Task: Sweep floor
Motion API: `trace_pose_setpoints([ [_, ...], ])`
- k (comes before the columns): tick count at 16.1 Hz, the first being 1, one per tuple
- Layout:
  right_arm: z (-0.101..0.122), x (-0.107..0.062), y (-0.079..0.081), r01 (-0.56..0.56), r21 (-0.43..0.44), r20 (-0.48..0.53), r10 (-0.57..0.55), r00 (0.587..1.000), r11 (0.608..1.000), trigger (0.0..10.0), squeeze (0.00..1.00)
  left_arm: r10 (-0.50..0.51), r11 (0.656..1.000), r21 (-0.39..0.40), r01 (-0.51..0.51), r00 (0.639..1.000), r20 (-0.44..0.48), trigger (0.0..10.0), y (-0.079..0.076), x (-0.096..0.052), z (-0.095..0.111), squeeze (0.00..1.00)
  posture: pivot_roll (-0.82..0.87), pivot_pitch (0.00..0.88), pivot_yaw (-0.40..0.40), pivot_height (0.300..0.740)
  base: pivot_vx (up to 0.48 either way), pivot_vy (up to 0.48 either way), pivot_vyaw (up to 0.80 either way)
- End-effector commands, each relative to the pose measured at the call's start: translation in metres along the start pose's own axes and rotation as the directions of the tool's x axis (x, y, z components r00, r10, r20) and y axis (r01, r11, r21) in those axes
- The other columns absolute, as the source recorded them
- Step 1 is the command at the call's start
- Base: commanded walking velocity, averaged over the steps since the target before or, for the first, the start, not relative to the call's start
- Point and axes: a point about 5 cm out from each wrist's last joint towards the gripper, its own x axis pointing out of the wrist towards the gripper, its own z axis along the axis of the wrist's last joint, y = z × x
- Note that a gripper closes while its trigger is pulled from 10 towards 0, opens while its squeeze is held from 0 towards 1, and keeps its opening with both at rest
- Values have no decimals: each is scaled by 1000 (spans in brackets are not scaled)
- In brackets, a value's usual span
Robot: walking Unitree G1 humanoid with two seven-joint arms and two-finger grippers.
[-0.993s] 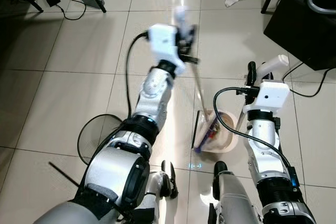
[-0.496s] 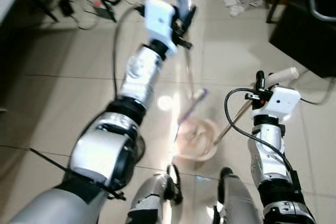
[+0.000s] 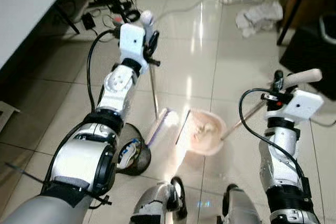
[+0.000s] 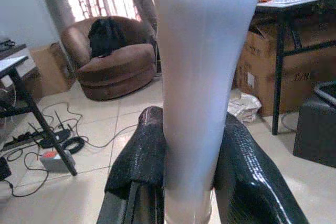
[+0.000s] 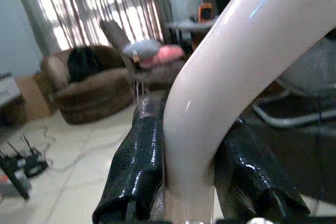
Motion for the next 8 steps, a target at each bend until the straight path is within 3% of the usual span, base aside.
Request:
trace_pose_setpoints([
  [1,10,1,-3,19,21,38,-20,999,1000,10000,0,0,1000,-1,0,1000,-23,10000,8,-7,-6,0,-34,98,192,740,0,0,0],
  [6,46,12,-14,40,12,104,-41,994,999,10000,0,-88,989,-123,79,994,-61,10000,-11,-20,-26,0,-48,86,191,740,0,0,0],
  [8,56,14,-18,62,20,100,-64,993,998,10000,0,-128,986,-122,117,988,-85,10000,-20,-29,-37,0,-52,86,195,740,0,0,0],
])
